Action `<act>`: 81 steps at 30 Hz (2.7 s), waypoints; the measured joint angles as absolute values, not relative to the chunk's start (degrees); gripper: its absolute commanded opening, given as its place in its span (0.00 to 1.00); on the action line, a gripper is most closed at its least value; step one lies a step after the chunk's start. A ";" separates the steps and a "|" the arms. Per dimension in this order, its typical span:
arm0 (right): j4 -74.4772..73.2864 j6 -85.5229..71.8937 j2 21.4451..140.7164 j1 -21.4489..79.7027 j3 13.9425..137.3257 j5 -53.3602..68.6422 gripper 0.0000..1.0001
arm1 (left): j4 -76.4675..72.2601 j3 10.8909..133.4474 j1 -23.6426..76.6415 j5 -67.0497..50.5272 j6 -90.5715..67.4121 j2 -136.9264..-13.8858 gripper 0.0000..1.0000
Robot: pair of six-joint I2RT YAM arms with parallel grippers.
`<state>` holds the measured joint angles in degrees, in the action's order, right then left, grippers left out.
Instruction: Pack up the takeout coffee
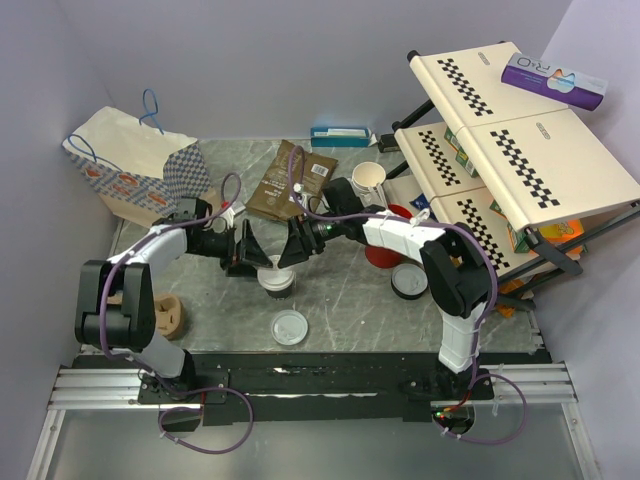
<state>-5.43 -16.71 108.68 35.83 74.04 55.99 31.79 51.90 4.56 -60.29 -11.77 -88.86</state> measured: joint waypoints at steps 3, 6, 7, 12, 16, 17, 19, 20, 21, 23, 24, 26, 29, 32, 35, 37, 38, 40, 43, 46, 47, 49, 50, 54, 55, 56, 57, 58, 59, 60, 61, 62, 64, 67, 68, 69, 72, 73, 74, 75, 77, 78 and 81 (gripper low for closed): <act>-5.08 -17.19 108.68 35.83 73.25 55.96 1.00 | 37.06 54.61 4.45 -61.47 -9.28 -90.13 0.99; -5.04 -17.41 108.68 35.83 73.03 55.92 1.00 | 42.72 56.53 4.43 -62.28 -5.87 -93.41 0.99; -4.99 -17.41 108.68 35.83 73.03 55.94 1.00 | 44.23 56.58 4.43 -62.37 -5.04 -94.39 0.99; -4.64 -17.54 108.68 35.83 73.03 55.92 1.00 | 48.73 56.55 4.43 -63.83 -3.86 -97.06 0.99; -4.64 -17.54 108.68 35.83 73.03 55.90 1.00 | 47.13 56.55 4.43 -65.76 -6.37 -97.17 0.99; -4.62 -17.54 108.68 35.83 73.03 55.86 1.00 | 46.19 56.58 4.43 -66.28 -7.42 -97.25 0.99; -4.60 -17.54 108.68 35.83 72.90 55.70 1.00 | 45.15 56.82 4.43 -66.81 -8.71 -97.60 0.99; -4.62 -17.54 108.68 35.83 72.79 55.59 1.00 | 44.60 57.36 4.43 -67.18 -9.50 -98.13 0.99; -4.62 -17.54 108.68 35.83 72.73 55.51 1.00 | 43.97 57.71 4.43 -67.35 -10.09 -98.48 0.99; -4.67 -17.52 108.68 35.83 72.64 55.37 1.00 | 42.09 58.39 4.40 -67.75 -11.51 -99.31 0.99; -4.67 -17.52 108.68 35.83 72.62 55.24 1.00 | 41.19 58.52 4.40 -67.83 -12.03 -99.53 0.99; -4.73 -17.32 108.68 35.83 72.62 54.83 1.00 | 39.44 58.87 4.43 -68.03 -13.54 -100.01 0.99; -4.73 -17.06 108.66 35.77 72.31 53.84 1.00 | 37.47 60.23 4.36 -67.99 -15.33 -101.34 0.99; -5.06 -17.04 108.60 35.73 71.35 52.99 1.00 | 35.33 62.85 4.34 -67.77 -16.73 -103.55 0.99; -5.58 -17.04 108.55 35.73 70.57 52.21 1.00 | 32.42 64.84 4.32 -67.07 -18.13 -104.53 0.99; -5.61 -17.15 108.42 35.40 70.02 51.55 1.00 | 30.96 64.99 4.14 -66.11 -18.72 -104.27 0.99; -5.69 -17.34 108.36 35.29 69.80 51.46 1.00 | 29.95 64.66 3.88 -65.54 -19.11 -103.92 0.99; -5.63 -17.72 108.22 34.83 69.67 51.64 1.00 | 27.73 62.41 3.20 -64.55 -19.92 -102.24 0.99; -4.89 -18.65 108.14 33.56 69.67 52.84 0.99 | 26.37 57.45 1.56 -64.20 -20.80 -98.28 0.99; -3.62 -19.70 108.14 32.77 69.67 54.52 1.00 | 25.47 54.13 0.71 -64.20 -20.88 -95.96 0.99; -3.14 -20.10 108.14 32.56 69.67 55.16 1.00 | 25.15 53.45 0.73 -64.20 -20.91 -95.70 0.99; -2.07 -20.86 108.14 32.36 69.67 56.12 1.00 | 24.56 52.40 0.80 -64.18 -20.88 -95.70 0.99; -1.63 -21.21 108.14 32.36 69.67 56.51 1.00 | 24.49 52.10 0.84 -64.18 -20.86 -95.72 0.99; -0.58 -21.87 108.18 32.36 69.67 57.47 1.00 | 23.92 51.96 0.84 -64.18 -20.73 -95.88 0.99; -0.45 -22.00 108.22 32.36 69.67 57.69 1.00 | 23.62 51.96 0.84 -64.18 -20.73 -96.03 0.99; -0.32 -22.15 108.33 32.36 69.67 57.82 1.00 | 23.31 51.96 0.84 -64.18 -20.73 -96.23 1.00; -0.10 -22.39 108.66 32.36 69.71 58.02 1.00 | 22.98 51.92 0.84 -64.16 -20.73 -96.49 0.99; 0.10 -22.70 109.06 32.36 69.76 58.06 1.00 | 22.61 51.70 0.84 -64.16 -20.75 -96.64 1.00; 0.19 -22.90 109.58 32.36 69.76 58.13 1.00 | 22.13 51.29 0.84 -64.16 -20.80 -96.82 0.99; 0.25 -23.16 110.15 32.36 69.76 58.15 1.00 | 21.78 50.85 0.84 -64.14 -20.84 -96.95 0.99; 0.27 -23.42 110.74 32.36 69.76 58.13 1.00 | 21.37 50.28 0.84 -64.14 -20.93 -97.14 0.99; 0.27 -23.64 111.11 32.36 69.76 58.15 1.00 | 20.97 49.63 0.82 -64.12 -20.95 -97.34 0.99; 0.51 -24.25 111.98 32.38 69.76 58.22 0.99 | 20.53 48.53 0.78 -64.23 -21.34 -97.62 0.99; 0.89 -25.10 113.14 32.36 69.76 58.43 0.98 | 19.86 47.94 0.56 -65.14 -21.93 -98.10 0.99; 1.04 -25.52 113.45 32.36 69.76 58.63 0.98 | 19.44 47.92 0.47 -65.41 -22.00 -98.39 0.99; 1.34 -26.09 113.75 32.36 69.76 59.07 0.97 | 19.16 47.90 0.45 -65.73 -22.06 -98.67 0.99; 2.02 -27.16 114.17 32.36 69.76 59.51 0.97 | 18.20 47.79 0.45 -67.02 -22.35 -99.79 0.99; 2.26 -27.53 114.32 32.36 69.76 59.64 0.97 | 17.87 47.72 0.05 -67.46 -22.39 -100.07 0.99; 2.50 -27.86 114.50 32.34 69.76 59.77 0.96 | 17.63 47.62 -0.14 -67.90 -22.41 -100.42 0.99; 2.72 -28.32 114.61 32.32 69.76 59.88 0.96 | 17.39 47.42 -0.36 -68.34 -22.39 -100.71 0.99; 3.09 -28.91 114.65 32.29 69.76 59.88 0.96 | 17.17 47.18 -0.84 -69.28 -22.39 -101.27 0.99; 3.27 -29.02 114.65 32.27 69.80 59.86 0.96 | 16.99 47.05 -1.13 -69.80 -22.35 -101.62 0.99; 3.42 -29.12 114.65 32.27 70.15 59.83 0.96 | 16.67 46.41 -1.80 -71.16 -22.24 -102.39 0.99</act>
